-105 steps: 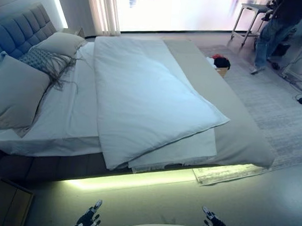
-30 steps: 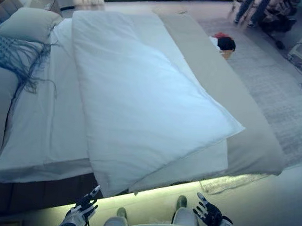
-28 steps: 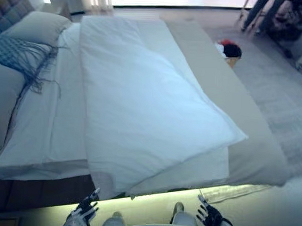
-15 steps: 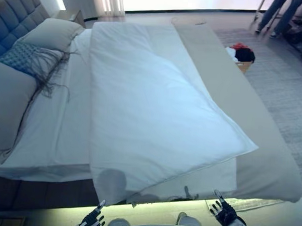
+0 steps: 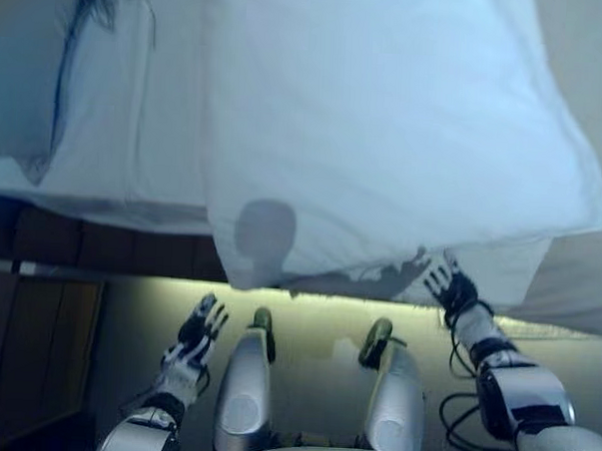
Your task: Make the bed neatly
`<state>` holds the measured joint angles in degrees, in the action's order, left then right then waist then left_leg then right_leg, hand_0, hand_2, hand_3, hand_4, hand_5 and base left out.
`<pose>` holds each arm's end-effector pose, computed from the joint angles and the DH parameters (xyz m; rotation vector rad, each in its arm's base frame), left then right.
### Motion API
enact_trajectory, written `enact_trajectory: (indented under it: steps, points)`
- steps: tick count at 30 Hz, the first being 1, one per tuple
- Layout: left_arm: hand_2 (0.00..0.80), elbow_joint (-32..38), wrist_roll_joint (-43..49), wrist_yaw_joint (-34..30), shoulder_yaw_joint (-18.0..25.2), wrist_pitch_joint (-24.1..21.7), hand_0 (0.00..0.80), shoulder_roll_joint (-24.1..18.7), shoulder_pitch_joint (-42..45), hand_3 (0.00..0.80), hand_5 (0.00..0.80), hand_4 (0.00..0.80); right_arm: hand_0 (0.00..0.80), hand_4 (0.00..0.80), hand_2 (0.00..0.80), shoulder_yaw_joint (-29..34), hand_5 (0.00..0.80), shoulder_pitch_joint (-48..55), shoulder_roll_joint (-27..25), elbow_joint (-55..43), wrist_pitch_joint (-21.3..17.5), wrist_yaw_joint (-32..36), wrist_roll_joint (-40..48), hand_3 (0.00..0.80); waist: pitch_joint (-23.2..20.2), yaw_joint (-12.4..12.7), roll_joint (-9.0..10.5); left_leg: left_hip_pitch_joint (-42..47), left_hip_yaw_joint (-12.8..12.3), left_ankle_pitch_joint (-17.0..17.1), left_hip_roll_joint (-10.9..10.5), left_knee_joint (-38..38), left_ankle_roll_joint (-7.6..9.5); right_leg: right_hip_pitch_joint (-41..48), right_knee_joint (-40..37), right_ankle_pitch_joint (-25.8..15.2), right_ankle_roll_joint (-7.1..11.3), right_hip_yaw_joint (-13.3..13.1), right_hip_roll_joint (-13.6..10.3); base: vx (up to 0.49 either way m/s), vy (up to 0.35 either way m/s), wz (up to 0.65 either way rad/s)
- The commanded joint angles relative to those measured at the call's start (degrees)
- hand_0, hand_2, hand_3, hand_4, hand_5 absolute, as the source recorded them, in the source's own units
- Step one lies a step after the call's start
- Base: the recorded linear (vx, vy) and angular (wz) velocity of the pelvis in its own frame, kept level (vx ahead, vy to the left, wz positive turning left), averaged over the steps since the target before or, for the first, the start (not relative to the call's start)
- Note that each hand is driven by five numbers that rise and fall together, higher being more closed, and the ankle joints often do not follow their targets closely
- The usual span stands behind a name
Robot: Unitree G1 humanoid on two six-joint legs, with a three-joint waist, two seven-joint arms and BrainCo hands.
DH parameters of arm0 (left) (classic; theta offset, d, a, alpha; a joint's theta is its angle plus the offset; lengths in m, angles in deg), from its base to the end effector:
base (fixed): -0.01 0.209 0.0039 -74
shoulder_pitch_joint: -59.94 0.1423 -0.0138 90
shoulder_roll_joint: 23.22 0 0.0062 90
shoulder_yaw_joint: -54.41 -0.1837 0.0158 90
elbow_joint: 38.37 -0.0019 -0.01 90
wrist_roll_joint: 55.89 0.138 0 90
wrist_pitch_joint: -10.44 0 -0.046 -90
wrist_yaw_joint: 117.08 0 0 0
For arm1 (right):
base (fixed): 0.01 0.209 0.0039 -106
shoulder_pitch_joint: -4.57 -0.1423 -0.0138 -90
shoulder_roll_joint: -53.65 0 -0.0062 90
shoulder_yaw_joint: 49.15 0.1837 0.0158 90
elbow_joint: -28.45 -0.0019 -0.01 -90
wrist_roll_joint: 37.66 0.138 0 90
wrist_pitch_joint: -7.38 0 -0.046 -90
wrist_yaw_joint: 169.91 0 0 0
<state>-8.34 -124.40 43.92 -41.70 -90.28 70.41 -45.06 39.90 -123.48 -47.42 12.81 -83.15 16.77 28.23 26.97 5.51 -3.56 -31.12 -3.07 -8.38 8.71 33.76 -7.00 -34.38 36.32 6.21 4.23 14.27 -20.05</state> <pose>0.1954 0.2090 -0.0645 -0.8635 0.3694 0.2115 0.2755 -0.2816 0.0233 0.7305 0.3334 -0.4358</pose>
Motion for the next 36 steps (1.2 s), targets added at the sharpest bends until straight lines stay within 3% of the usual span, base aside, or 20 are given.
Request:
enact_trajectory:
  steps: [1,6,8,15,21,29,30,31,32,36]
  points:
    - [0.000,3.6,-5.1,-0.1,-3.0,-3.2,0.000,-1.1,2.5,0.000,0.000,0.000,0.000,0.000,0.000,-0.8,0.000,-1.6,-4.9,-1.1,-0.7,1.0,0.4,0.000,-0.2,1.1,-0.04,-2.5,1.4,0.4,0.6,0.5,0.72,-1.4,1.1,-1.8,3.05,-3.2,-2.2,-0.085,0.011,0.08]
    - [0.000,7.2,-8.0,-1.1,-3.7,-4.1,0.000,-1.2,4.2,0.000,0.000,0.000,0.000,0.000,0.000,-1.4,0.000,-7.9,-11.2,-0.4,0.4,1.0,1.9,0.000,1.7,1.8,-1.53,-9.1,1.9,-0.1,0.2,4.0,1.02,-7.5,4.4,-1.1,2.40,-3.9,-2.4,-0.055,0.010,0.00]
    - [0.000,8.1,-8.9,-1.4,-3.8,-4.2,0.000,-1.4,4.7,0.000,0.000,0.000,0.000,0.000,0.000,-2.0,0.000,-10.1,-12.7,-0.5,0.4,0.7,1.9,0.000,2.0,1.9,-2.12,-10.2,2.1,-1.8,0.2,5.4,0.96,-8.9,6.5,0.7,2.78,-4.5,-2.2,0.042,0.011,0.02]
    - [0.000,10.5,-11.3,-3.1,-3.8,-4.2,0.000,-2.4,7.9,0.000,0.000,0.000,0.000,0.000,0.000,-4.9,0.000,-17.1,-17.4,-2.8,-1.2,2.6,2.3,0.000,2.8,2.2,-3.49,-14.2,1.9,-2.7,0.1,8.9,1.86,-13.0,10.3,1.9,1.64,-5.3,-1.7,-0.012,0.013,-0.02]
    - [0.000,13.0,-11.2,-3.8,-3.5,-2.9,0.000,-3.2,11.4,0.000,0.000,0.000,0.000,0.000,0.000,-6.3,0.000,-20.0,-19.7,-6.5,-3.9,7.3,3.7,0.000,2.8,2.4,-3.61,-13.5,1.4,-2.7,0.2,9.2,2.21,-12.5,10.6,2.1,1.17,-5.4,-1.2,0.043,0.032,-0.04]
    - [0.000,14.7,-10.3,-4.5,-3.5,-1.1,0.000,-4.1,13.8,0.000,0.000,0.000,0.000,0.000,0.000,-5.3,0.000,-18.8,-21.9,-9.5,-4.3,9.3,2.1,0.000,2.8,2.5,-2.69,-10.0,1.0,-2.2,0.7,8.0,2.32,-8.8,9.6,1.8,1.00,-4.5,-1.2,0.053,-0.004,-0.02]
    - [0.000,14.5,-9.8,-4.6,-3.3,-0.9,0.000,-4.0,13.9,0.000,0.000,0.000,0.147,0.147,0.147,-5.2,0.147,-18.6,-22.0,-9.3,-4.5,9.2,1.5,0.147,2.8,2.5,-2.57,-9.5,0.9,-2.1,0.7,7.8,2.31,-8.2,9.3,1.8,0.99,-4.4,-1.2,0.046,-0.013,-0.03]
    - [0.000,14.5,-9.4,-4.6,-3.3,-0.7,0.000,-4.0,14.1,0.000,0.000,0.000,0.609,0.609,0.609,-5.1,0.609,-18.4,-22.1,-9.3,-4.8,9.4,0.4,0.609,2.8,2.5,-2.40,-8.8,0.9,-2.0,0.8,7.5,2.29,-7.6,9.0,1.7,0.98,-4.2,-1.2,0.043,-0.008,-0.02]
    - [0.000,14.6,-9.1,-4.4,-3.4,-0.5,0.000,-4.1,14.2,0.000,0.000,0.000,0.800,0.800,0.800,-5.0,0.800,-18.1,-22.2,-9.5,-4.7,9.8,-0.1,0.800,2.8,2.5,-2.25,-8.3,0.8,-1.8,0.9,7.2,2.28,-6.9,8.6,1.6,0.98,-4.0,-1.2,0.045,0.000,-0.02]
    - [0.000,14.2,-8.0,-4.7,-3.7,-0.3,0.000,-4.0,14.7,0.000,0.000,0.000,0.800,0.800,0.800,-4.9,0.800,-16.4,-22.0,-9.4,-3.5,11.6,-1.4,0.800,2.8,2.4,-1.69,-5.0,0.6,-0.9,1.2,5.2,1.79,-3.4,6.0,0.8,1.11,-3.3,-1.0,0.042,0.022,-0.04]
